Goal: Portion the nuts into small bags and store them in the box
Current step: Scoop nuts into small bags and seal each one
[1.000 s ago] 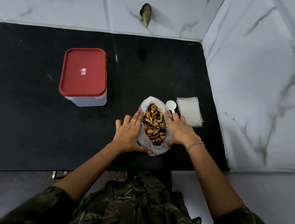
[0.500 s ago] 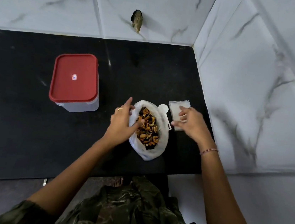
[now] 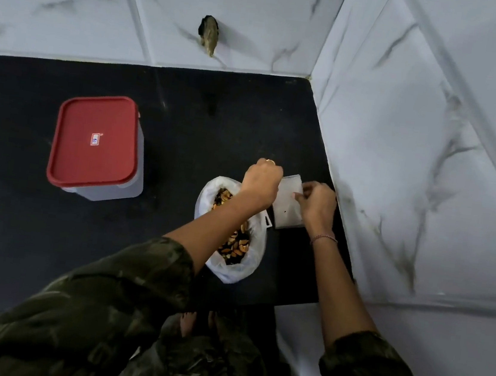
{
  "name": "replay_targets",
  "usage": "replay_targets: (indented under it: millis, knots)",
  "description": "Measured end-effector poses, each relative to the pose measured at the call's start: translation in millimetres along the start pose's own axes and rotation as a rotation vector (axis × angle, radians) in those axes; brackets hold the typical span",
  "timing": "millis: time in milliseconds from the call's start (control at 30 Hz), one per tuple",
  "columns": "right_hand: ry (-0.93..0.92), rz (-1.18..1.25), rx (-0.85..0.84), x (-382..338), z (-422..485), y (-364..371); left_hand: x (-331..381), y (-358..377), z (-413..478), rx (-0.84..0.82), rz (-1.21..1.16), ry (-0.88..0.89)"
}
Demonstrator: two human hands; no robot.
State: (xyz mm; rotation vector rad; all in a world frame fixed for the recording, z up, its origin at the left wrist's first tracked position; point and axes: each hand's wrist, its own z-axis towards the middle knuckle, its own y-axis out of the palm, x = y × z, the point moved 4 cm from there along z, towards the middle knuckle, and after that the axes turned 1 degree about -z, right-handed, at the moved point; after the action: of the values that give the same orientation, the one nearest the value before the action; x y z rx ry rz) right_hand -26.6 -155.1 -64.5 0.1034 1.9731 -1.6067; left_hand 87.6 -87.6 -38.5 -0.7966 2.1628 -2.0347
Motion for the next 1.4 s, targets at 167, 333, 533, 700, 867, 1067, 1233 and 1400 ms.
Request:
replay_targets:
  millis: [167, 333, 533, 700, 867, 1067, 1233, 1400]
  knots:
    - [0.109, 0.155, 0.02, 5, 2, 3, -3, 11, 6, -0.035, -0.002, -0.015]
    - [0.161, 0.311, 0.002, 6, 0, -10, -1, 4, 4, 0.057, -0.103, -0.037]
    - [0.107, 0.402, 0.008, -3, 2, -40, 9, -28, -5, 0.121, -0.312, 0.01]
    - [0.019, 0.512, -0.01, -29, 2, -55, 0, -57, -19, 0.13, -0.562, 0.012]
    - [-0.012, 0.85, -0.132, -79, -24, -54, -29, -82, -43, 0.254, -0.645, -0.103]
    - [-0.184, 0.711, -0.075, -126, -54, -40, -61, -102, -80, 0.4, -0.677, -0.184]
    - [-0.534, 0.402, -0.009, -156, -79, -44, -88, -121, -101, 0.476, -0.443, -0.273]
    - [-0.887, -0.106, 0.053, -180, -103, -37, -101, -137, -116, 0.498, -0.309, -0.29]
